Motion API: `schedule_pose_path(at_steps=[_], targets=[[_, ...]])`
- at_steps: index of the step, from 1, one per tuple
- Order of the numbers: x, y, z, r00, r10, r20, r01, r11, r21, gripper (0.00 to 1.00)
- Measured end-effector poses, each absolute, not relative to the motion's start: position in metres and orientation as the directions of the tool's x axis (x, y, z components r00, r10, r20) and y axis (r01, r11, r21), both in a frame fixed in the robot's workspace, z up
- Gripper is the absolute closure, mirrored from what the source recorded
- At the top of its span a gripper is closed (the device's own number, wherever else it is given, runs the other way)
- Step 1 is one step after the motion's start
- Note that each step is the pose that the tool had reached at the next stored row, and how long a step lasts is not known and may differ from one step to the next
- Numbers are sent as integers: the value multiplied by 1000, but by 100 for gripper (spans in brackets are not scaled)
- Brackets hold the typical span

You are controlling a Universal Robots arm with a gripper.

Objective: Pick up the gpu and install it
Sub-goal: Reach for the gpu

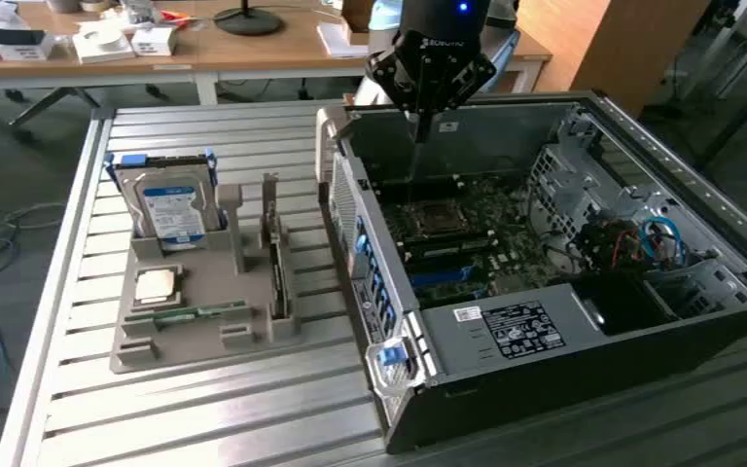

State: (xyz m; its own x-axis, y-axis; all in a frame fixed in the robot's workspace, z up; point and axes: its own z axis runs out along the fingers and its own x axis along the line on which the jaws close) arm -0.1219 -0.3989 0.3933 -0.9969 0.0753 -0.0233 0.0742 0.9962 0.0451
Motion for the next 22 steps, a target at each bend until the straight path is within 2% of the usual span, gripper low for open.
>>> schedule_pose_path(at_steps=[22], targets=[[-137, -399, 393, -997, 75, -27, 74, 996, 46, 90]])
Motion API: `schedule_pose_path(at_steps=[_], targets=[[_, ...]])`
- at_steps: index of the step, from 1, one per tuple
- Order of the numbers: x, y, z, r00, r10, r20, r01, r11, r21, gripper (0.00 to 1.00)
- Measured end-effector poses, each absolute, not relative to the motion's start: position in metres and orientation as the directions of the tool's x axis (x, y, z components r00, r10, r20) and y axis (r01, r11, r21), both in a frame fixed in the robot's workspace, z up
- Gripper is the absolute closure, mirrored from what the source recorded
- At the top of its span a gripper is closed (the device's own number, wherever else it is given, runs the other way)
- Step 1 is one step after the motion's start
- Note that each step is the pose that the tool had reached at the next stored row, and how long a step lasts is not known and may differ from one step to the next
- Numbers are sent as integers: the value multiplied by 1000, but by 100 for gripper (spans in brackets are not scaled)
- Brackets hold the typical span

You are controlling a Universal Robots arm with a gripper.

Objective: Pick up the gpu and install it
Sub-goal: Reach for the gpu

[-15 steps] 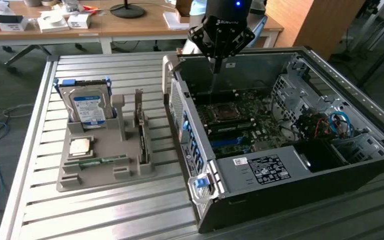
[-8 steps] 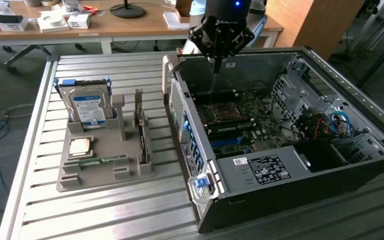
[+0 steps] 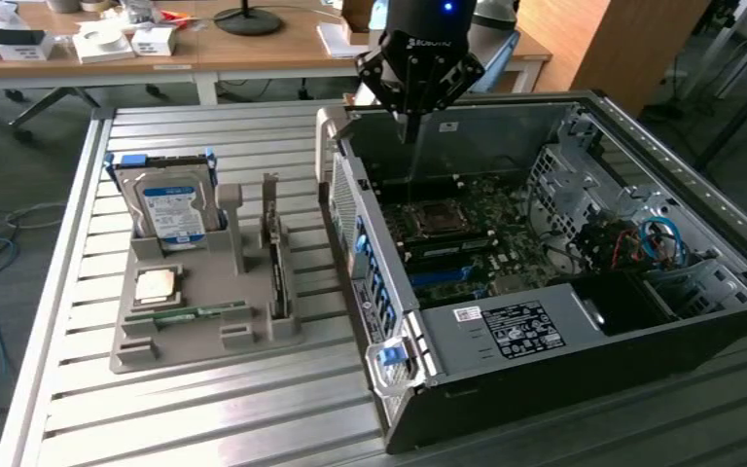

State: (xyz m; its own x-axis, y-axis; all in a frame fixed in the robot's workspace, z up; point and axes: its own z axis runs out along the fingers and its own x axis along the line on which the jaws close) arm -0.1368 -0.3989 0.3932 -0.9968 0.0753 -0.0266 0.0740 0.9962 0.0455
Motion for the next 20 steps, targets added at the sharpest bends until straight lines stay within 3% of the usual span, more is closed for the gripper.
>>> schedule_pose_path(at_steps=[20], targets=[[-173, -399, 391, -997, 75, -27, 74, 996, 46, 90]])
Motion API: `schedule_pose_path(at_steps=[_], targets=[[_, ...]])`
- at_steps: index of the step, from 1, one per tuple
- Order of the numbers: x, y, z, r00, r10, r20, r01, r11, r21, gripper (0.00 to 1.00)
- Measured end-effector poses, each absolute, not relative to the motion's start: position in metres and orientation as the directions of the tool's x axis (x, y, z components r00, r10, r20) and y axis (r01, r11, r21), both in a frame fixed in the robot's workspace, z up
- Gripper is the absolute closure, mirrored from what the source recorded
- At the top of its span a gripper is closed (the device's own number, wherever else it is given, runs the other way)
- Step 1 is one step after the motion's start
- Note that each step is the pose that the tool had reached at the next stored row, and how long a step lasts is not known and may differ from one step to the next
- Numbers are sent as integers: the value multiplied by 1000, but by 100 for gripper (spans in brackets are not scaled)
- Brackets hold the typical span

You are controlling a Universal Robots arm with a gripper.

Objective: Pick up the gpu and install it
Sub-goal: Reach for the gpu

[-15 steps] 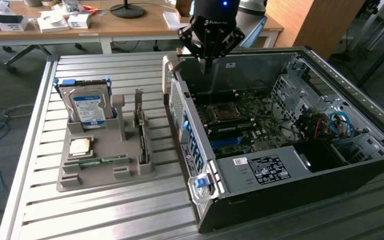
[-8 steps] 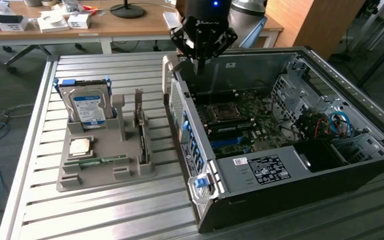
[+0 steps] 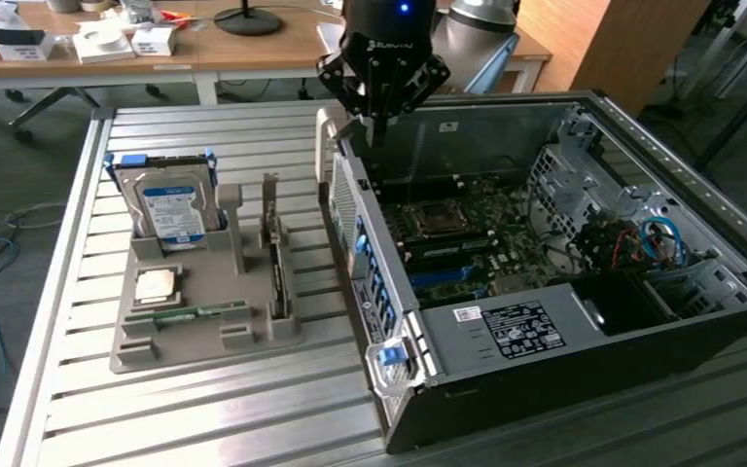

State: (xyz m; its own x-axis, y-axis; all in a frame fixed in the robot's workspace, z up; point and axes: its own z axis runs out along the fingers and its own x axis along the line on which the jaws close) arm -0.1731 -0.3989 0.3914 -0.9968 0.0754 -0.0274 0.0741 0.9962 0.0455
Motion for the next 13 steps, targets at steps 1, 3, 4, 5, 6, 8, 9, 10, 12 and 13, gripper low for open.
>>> schedule_pose_path(at_steps=[1, 3, 4, 5, 6, 8, 9, 10, 12, 13], targets=[[-175, -399, 391, -997, 75, -27, 74, 996, 45, 90], [-177, -399, 391, -997, 76, -27, 74, 996, 46, 90], [-179, -399, 391, -997, 76, -27, 74, 996, 46, 90], [-180, -399, 391, -997, 76, -27, 74, 996, 45, 90], [-181, -399, 391, -997, 76, -27, 75, 996, 45, 90], [-183, -399, 391, -997, 76, -27, 75, 996, 46, 90], [-184, -399, 391, -997, 76, -27, 75, 996, 45, 90], [-184, -399, 391, -997, 76, -27, 75, 996, 46, 90], [-186, -399, 390, -997, 76, -27, 75, 996, 46, 90], [-187, -399, 390, -997, 76, -27, 75, 996, 46, 90]])
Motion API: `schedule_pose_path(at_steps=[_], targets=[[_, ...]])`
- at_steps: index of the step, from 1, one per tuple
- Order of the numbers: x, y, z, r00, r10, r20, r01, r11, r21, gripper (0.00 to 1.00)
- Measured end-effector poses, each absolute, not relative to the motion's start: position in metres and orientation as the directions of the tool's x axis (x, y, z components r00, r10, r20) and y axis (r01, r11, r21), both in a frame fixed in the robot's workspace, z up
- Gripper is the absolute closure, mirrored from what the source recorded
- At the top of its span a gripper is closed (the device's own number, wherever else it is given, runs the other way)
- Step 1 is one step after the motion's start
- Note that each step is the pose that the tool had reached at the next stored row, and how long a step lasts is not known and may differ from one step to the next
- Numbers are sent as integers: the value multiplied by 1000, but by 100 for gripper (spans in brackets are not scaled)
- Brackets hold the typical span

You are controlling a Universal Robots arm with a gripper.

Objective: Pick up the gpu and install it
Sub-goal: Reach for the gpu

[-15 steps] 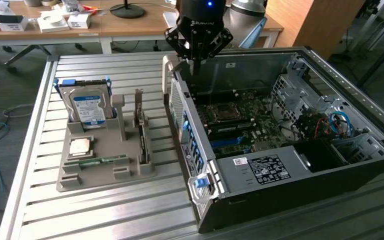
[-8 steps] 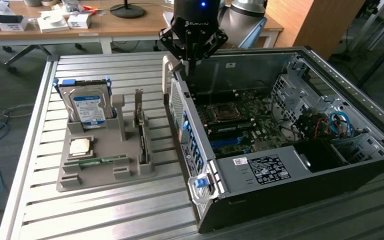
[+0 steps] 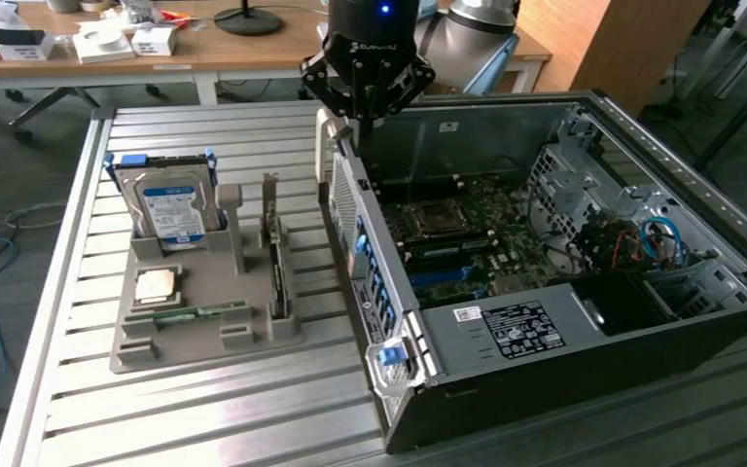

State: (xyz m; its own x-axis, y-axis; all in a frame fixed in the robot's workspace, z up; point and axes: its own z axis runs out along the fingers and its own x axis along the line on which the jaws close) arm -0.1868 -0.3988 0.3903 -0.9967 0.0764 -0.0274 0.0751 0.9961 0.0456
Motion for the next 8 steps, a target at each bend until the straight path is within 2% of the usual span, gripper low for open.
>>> schedule_pose_path(at_steps=[8], targets=[[-196, -399, 389, -997, 77, -27, 76, 996, 46, 90]])
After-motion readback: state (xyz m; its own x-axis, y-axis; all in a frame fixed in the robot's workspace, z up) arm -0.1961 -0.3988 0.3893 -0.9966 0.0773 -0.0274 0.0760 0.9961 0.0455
